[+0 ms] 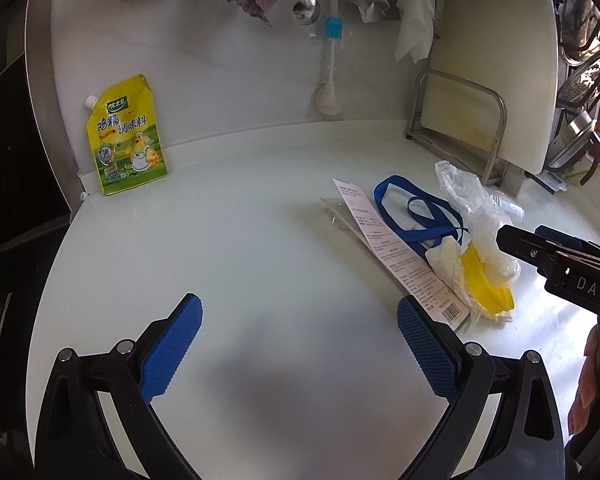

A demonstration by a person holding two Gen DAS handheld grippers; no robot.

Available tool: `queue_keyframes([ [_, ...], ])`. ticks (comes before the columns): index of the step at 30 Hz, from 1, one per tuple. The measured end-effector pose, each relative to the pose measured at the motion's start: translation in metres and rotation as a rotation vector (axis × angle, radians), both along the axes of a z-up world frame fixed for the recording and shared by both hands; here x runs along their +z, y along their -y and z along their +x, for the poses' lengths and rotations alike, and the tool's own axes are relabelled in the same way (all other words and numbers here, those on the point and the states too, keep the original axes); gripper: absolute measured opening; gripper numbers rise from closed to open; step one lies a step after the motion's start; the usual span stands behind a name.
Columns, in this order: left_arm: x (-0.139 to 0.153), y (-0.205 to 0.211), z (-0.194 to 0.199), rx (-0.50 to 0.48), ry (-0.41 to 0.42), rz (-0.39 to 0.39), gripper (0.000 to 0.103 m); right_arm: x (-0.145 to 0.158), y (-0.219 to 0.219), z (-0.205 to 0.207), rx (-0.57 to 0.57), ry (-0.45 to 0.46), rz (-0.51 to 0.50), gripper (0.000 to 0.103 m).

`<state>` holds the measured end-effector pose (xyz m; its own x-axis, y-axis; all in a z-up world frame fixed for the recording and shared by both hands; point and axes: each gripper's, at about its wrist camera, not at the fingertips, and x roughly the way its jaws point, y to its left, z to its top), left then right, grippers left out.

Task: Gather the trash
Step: 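Grasp the yellow lid with the left tool while the right tool grasps the plastic bag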

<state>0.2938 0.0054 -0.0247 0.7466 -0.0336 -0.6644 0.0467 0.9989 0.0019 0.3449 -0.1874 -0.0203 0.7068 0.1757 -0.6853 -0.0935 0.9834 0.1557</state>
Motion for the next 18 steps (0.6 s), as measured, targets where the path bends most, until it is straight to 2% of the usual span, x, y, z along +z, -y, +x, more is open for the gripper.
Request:
queue_keyframes([
  [7, -0.001, 0.005, 0.002, -0.004, -0.003, 0.007, 0.096, -0.007, -0.005, 0.014, 0.000, -0.021, -0.029, 0.074],
  [8, -0.001, 0.006, 0.003, -0.005, -0.005, 0.006, 0.096, -0.007, -0.005, 0.015, 0.006, -0.023, -0.026, 0.071],
  [9, -0.002, 0.006, 0.004, -0.005, -0.008, 0.006, 0.096, -0.008, -0.006, 0.015, 0.018, -0.026, -0.025, 0.060],
  [12, -0.002, 0.011, 0.005, -0.009, -0.011, 0.013, 0.096, -0.009, -0.007, 0.014, 0.035, -0.033, -0.042, 0.040],
  [15, -0.001, 0.016, 0.006, -0.013, -0.006, 0.020, 0.096, -0.007, -0.002, 0.009, 0.040, -0.025, -0.023, 0.030],
  [18, -0.001, 0.021, 0.007, -0.021, -0.013, 0.007, 0.096, -0.004, 0.009, 0.003, 0.025, -0.015, 0.007, 0.026],
])
